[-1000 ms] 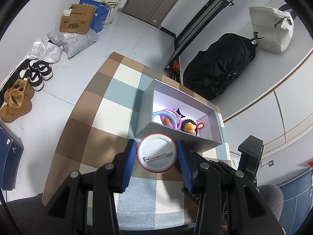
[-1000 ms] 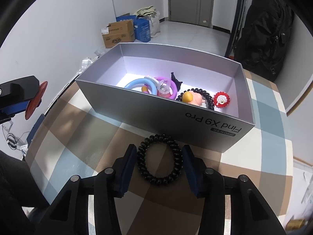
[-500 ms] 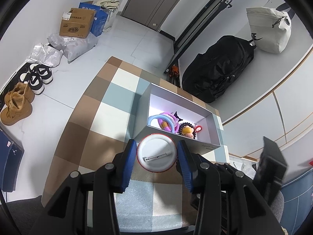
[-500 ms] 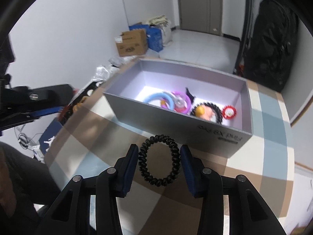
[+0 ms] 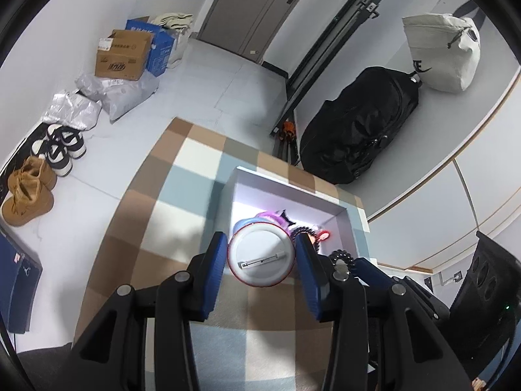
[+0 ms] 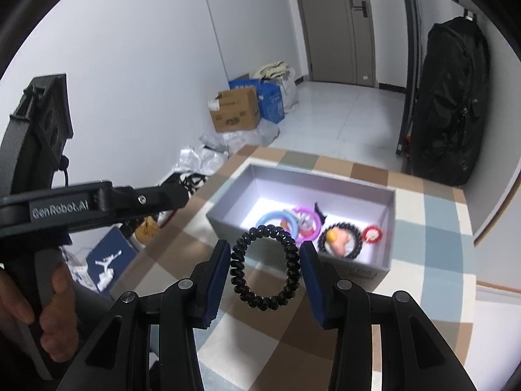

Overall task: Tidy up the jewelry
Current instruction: 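Carry the badge and bracelet into the grey box and open both grippers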

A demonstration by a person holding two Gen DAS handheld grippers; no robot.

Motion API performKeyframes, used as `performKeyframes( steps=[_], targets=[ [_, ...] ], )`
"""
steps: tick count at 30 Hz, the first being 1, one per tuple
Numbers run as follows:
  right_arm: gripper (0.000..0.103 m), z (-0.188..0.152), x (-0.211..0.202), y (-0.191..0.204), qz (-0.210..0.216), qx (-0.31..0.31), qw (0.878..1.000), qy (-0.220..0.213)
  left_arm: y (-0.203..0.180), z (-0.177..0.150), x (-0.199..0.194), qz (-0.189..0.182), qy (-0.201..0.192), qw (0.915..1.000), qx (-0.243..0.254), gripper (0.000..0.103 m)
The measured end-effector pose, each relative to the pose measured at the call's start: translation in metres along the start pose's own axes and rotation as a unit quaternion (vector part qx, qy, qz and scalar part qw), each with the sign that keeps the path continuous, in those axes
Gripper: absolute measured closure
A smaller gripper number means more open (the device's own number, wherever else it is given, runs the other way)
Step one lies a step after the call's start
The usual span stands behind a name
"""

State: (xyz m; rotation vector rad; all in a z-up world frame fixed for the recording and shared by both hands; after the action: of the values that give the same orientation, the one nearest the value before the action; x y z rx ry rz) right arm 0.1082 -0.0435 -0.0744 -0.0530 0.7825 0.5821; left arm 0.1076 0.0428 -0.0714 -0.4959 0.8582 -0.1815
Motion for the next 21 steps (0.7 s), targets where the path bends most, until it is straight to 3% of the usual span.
performKeyframes(
  steps=[21],
  targets=[
    [0.06, 0.032, 0.015, -0.062, 0.014, 0.107, 0.994, -0.003, -0.027, 0.019, 0.045, -0.011, 0.031, 0.9994, 0.007, 0.066]
  ],
)
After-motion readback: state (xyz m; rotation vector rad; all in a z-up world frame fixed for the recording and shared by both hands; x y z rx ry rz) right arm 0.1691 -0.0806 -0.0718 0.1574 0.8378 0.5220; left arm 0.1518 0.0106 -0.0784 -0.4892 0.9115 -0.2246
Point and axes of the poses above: each gripper's, at about its wrist camera, not at the fingertips, and x roughly the way its jaws point, y to its left, z to its top, the point moved 9 cm from there along x, roughly the way its jaws point, and after that the axes turned 1 degree about -z, right-handed, at the moved point
